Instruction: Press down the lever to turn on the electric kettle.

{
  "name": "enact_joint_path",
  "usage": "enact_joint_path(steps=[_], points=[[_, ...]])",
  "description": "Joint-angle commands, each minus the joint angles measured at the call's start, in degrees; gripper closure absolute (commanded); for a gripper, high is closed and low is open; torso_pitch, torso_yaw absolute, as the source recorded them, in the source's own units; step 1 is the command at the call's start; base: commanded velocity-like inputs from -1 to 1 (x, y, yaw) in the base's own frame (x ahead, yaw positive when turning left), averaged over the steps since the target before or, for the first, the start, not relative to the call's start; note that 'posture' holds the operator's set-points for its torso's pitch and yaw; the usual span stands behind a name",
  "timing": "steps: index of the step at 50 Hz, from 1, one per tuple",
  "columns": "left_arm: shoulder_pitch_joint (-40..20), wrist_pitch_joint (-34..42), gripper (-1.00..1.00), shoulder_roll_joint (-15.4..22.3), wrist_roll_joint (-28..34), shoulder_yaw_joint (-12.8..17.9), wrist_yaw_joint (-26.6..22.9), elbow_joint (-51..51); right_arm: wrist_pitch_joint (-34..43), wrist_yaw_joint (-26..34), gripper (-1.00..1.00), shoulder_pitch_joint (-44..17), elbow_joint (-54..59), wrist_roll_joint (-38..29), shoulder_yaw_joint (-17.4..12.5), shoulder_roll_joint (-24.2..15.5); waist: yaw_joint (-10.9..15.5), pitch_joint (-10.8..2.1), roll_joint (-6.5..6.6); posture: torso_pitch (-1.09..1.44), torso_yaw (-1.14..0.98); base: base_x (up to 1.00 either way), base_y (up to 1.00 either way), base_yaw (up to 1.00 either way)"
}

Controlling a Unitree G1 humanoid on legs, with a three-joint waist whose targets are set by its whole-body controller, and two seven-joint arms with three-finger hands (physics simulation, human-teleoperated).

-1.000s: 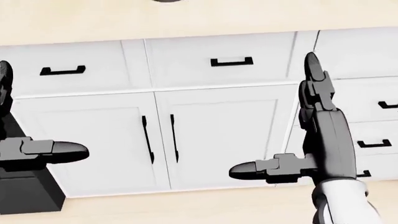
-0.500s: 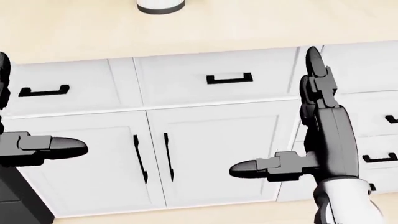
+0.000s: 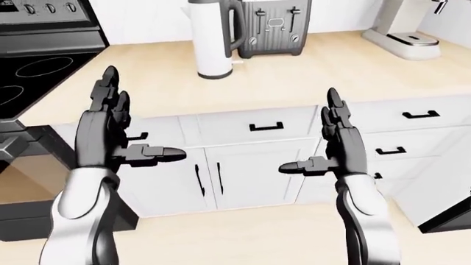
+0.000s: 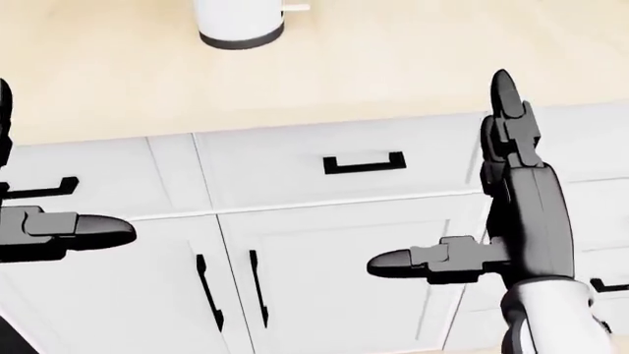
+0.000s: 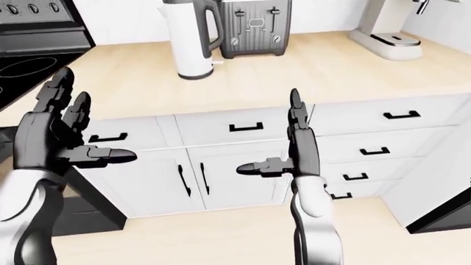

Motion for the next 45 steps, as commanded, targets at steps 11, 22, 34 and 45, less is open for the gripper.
enact_joint_path(steps=[11, 22, 34, 45], points=[[-1.24, -1.14, -1.0, 0.27, 0.0, -0.17, 0.48, -1.41, -1.78, -0.07, -1.0, -0.72, -2.12, 0.04, -0.28, -0.45, 1.2, -0.39, -4.47, 0.0, 0.0, 0.18, 0.0, 0.0], [-1.42, -1.27, -1.0, 0.22, 0.0, -0.4, 0.59, -1.16, -1.78, -0.13, -1.0, -0.82, -1.6, -0.18, -0.32, -0.5, 0.03, -0.12, -3.49, 0.0, 0.0, 0.19, 0.0, 0.0], [-1.07, -1.25, -1.0, 0.32, -0.13, -0.14, 0.48, -1.5, -1.42, 0.24, -1.0, -1.09, -1.61, -0.77, 0.17, -0.43, 0.92, -0.6, -1.89, 0.0, 0.0, 0.18, 0.0, 0.0], [-0.9, -1.13, -1.0, 0.25, -0.21, 0.0, 0.34, -1.8, -1.47, 0.59, -1.0, -1.05, -1.93, -0.94, 0.3, -0.39, 0.22, -0.7, -5.14, 0.0, 0.0, 0.18, 0.0, 0.0]])
